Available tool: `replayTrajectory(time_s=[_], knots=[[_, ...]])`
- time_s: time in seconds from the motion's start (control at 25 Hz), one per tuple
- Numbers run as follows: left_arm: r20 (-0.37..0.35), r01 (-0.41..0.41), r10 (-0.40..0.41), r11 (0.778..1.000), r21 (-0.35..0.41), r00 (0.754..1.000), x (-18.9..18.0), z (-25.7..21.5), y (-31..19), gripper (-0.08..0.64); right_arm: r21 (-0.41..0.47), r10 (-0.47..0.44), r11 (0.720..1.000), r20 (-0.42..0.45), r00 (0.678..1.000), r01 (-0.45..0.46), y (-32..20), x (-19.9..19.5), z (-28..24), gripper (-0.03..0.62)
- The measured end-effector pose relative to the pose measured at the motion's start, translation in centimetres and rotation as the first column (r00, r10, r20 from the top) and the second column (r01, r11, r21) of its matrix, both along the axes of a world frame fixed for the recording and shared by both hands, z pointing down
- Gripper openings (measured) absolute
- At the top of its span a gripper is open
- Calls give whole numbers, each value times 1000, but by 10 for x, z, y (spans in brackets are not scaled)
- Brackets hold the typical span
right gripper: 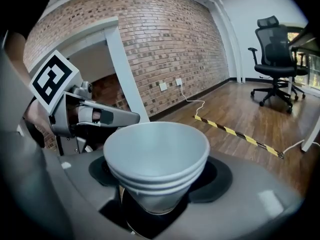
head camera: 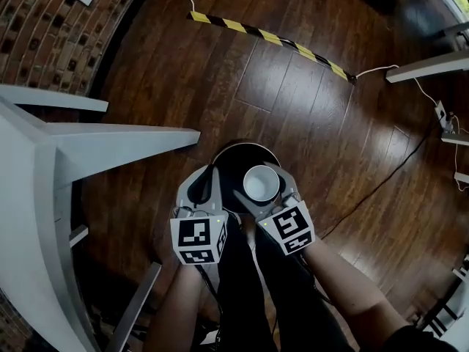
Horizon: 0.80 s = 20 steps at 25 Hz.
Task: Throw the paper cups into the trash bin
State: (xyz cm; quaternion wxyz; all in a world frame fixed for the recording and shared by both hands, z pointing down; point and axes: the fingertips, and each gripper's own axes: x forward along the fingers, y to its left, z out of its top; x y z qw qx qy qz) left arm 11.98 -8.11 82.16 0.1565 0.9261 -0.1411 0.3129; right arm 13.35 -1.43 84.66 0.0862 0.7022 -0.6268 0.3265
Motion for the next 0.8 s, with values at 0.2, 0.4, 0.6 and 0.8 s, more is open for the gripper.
replayTrajectory(time_s=[0.2,0.4,0.6,0.8], knots=[[32,-7,8,1000,-31,999,-6,29,3,5,-69,14,998,20,1000,-12,8,-6,37,354],[88,-22,32,993,-112,996,-19,64,13,5,-128,25,992,51,998,-18,10,-14,68,354],[128,-19,39,988,-152,991,-24,90,21,5,-147,39,989,48,998,-31,9,-15,86,356],[120,-30,49,988,-152,992,-21,96,25,5,-158,54,987,72,996,-42,7,-16,97,357]])
